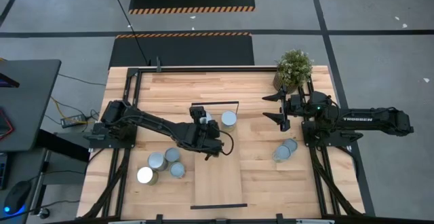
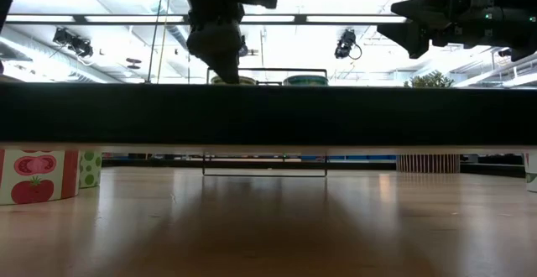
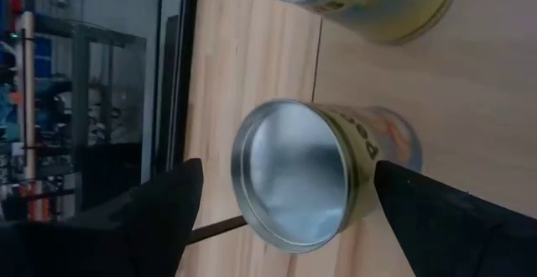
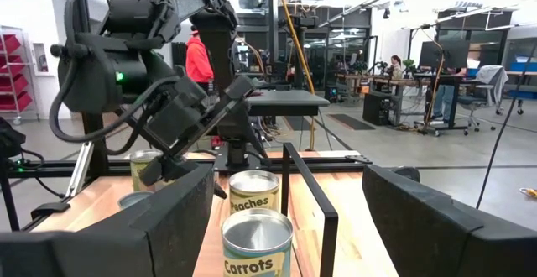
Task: Pick and place cans onto a shelf
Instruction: Put the large canned peaches on the shelf
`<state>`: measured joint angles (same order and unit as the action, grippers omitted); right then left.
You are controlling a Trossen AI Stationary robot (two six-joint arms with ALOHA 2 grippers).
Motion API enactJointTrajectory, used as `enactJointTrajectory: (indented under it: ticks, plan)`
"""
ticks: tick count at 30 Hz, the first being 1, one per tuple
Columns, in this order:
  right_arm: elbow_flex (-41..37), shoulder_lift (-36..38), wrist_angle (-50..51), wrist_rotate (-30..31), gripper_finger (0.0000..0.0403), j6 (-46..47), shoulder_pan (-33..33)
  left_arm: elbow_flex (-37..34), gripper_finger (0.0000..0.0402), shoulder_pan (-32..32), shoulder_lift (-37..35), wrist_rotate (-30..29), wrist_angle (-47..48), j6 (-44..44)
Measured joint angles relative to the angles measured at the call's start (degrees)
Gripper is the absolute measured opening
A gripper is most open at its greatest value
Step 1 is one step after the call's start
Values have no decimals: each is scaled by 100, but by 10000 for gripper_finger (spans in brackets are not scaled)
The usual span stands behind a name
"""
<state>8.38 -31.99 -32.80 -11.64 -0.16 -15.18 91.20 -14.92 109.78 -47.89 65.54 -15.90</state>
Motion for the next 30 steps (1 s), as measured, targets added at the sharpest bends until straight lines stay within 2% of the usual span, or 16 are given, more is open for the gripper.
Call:
enactJointTrajectory:
  ticks: [7,11,15,18,23,26,30]
  plan:
    - [0,0,0,0,313,2,1,-49,357,-23,0,-319,-364,62]
    - [0,1,0,-1,313,2,2,21,357,-78,0,-279,-396,303]
    - [0,2,0,-2,313,2,2,403,357,-142,0,200,-270,797]
    - [0,2,0,-2,313,2,2,653,357,-145,0,475,187,953]
    - [0,2,0,-2,313,17,2,684,357,-5,-1,1060,868,1088]
    - [0,1,-4,-2,313,15,2,683,357,113,62,1519,809,1373]
    - [0,2,-7,-2,313,17,2,684,357,381,67,1844,814,1351]
